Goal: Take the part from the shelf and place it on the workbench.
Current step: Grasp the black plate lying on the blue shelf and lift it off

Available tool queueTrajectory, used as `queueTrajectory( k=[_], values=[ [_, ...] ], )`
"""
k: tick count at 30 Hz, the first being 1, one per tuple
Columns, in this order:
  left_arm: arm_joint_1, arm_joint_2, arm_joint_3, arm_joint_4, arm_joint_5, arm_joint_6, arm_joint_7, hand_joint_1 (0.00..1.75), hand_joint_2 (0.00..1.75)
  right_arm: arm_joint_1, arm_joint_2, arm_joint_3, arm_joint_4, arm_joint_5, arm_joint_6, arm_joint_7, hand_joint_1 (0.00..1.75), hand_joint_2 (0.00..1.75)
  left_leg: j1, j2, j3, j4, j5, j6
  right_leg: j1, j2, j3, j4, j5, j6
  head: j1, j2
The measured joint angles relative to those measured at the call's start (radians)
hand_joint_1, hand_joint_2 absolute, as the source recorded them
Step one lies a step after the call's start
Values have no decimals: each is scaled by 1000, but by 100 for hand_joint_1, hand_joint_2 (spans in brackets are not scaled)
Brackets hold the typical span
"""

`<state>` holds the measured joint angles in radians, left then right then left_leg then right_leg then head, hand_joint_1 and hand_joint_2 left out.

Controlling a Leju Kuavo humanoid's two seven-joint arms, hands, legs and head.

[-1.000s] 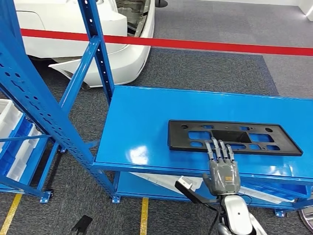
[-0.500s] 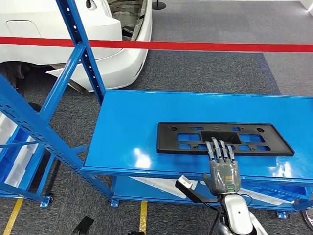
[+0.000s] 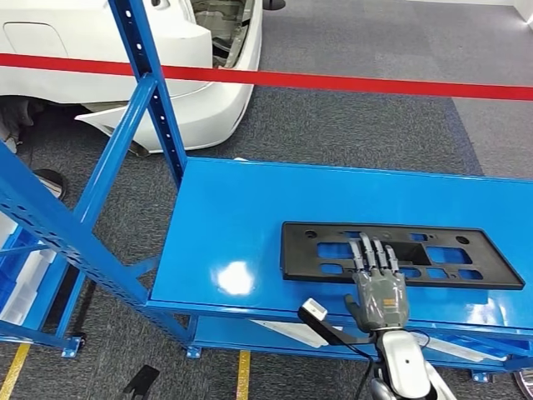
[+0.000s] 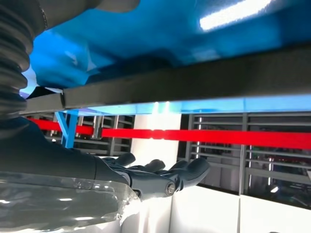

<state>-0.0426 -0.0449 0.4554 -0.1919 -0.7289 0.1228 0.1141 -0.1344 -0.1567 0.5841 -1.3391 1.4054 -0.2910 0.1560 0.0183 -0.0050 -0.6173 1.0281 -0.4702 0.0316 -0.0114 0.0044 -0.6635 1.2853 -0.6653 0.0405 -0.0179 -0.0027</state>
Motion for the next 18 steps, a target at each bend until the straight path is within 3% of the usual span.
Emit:
queueTrajectory(
  k=[1,2,4,6,8,10,11,13,15,16,18],
  values=[
    [1,0,0,0,0,0,0,0,0,0,0,0,1,0,0,0,0,175,0,0,4,0,-3,-1,-1,0,-2,-17,29,0,0,0],
    [1,0,1,0,0,0,0,0,0,0,0,0,1,0,0,0,3,175,1,-1,9,0,-6,-3,-1,0,15,-71,72,-1,0,0],
    [0,0,2,0,-1,0,-1,0,0,-2,-1,0,1,-2,2,0,91,175,0,-3,18,0,-12,-9,1,0,66,-206,146,-7,0,0],
    [0,0,4,0,-2,-2,-3,0,0,-2,-1,1,2,-7,8,-1,175,175,-2,-4,19,0,-13,-18,6,1,90,-269,166,-16,-1,0],
    [1,0,7,0,-3,-3,-4,0,0,-1,-2,1,2,-16,14,-4,175,175,-1,-3,19,-3,-13,-28,9,2,90,-274,166,-27,-2,0],
    [1,-1,8,0,-3,-4,-8,0,0,-2,-3,1,0,-22,16,-10,175,175,0,-3,14,15,-32,-38,5,1,94,-281,171,-41,-2,0],
    [0,-1,9,0,-3,-4,-10,0,0,-2,-3,1,-1,-23,17,-12,175,175,0,-2,-1,52,-57,-42,3,-1,96,-285,173,-48,-2,0],
    [1,-1,10,0,-3,-5,-13,0,0,-2,-3,2,-2,-24,18,-15,175,175,0,-2,-58,182,-122,-46,3,-3,97,-286,173,-54,-3,0],
    [3,-1,11,0,-3,-5,-14,0,0,0,-3,2,-2,-25,18,-16,175,175,0,-2,-103,280,-151,-49,3,-3,98,-286,172,-55,-3,0],
    [4,-1,12,0,-3,-6,-14,0,0,-1,-3,2,-2,-26,18,-16,175,175,0,-2,-100,275,-136,-48,3,-2,100,-286,171,-55,-3,0],
    [3,-1,13,0,-3,-6,-16,0,0,-4,-3,2,-3,-28,18,-16,175,175,1,-1,-43,158,-67,-44,3,1,107,-285,167,-52,-3,0]
  ],
)
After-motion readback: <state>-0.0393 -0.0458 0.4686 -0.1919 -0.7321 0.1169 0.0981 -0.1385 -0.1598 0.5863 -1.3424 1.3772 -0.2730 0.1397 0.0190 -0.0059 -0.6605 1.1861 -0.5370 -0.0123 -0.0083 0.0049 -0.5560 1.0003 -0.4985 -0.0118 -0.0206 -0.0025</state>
